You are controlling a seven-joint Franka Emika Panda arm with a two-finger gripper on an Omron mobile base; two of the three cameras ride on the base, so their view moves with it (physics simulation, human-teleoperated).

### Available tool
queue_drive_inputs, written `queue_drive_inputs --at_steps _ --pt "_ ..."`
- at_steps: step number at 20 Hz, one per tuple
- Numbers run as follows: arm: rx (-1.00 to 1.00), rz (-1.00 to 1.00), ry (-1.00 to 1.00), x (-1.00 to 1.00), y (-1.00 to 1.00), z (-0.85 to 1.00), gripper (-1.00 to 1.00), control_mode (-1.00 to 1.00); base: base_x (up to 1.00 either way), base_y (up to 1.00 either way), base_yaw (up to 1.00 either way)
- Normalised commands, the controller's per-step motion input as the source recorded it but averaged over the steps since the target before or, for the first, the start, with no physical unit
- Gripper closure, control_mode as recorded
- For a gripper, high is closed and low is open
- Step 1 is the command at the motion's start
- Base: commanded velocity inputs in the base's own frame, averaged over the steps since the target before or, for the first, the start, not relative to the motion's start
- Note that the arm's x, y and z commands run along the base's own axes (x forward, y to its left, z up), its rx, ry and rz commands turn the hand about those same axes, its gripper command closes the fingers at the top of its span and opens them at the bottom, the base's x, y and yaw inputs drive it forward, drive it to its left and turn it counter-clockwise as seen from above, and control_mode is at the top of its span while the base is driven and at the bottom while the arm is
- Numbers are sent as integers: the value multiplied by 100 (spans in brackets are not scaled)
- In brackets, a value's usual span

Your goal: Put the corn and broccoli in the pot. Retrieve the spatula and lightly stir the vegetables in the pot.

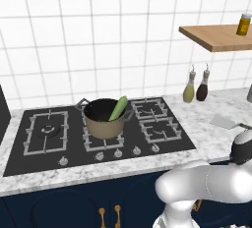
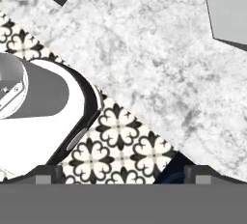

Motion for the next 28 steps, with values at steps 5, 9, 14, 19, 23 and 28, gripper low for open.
queue_drive_inputs --at_steps 5,9,14,19,23,28 --pt "-1 3 0 43 -37 -34 -100 -100 0 0 0" --pt "-2 2 0 35 -36 -43 -100 -100 0 0 0" --pt "-1 1 0 38 -46 -32 -100 -100 0 0 0" --pt "0 0 0 47 -53 -33 -100 -100 0 0 0" --pt "0 1 0 44 -43 -42 -100 -100 0 0 0" --pt "-1 1 3 40 -22 -65 -100 -100 0 0 0"
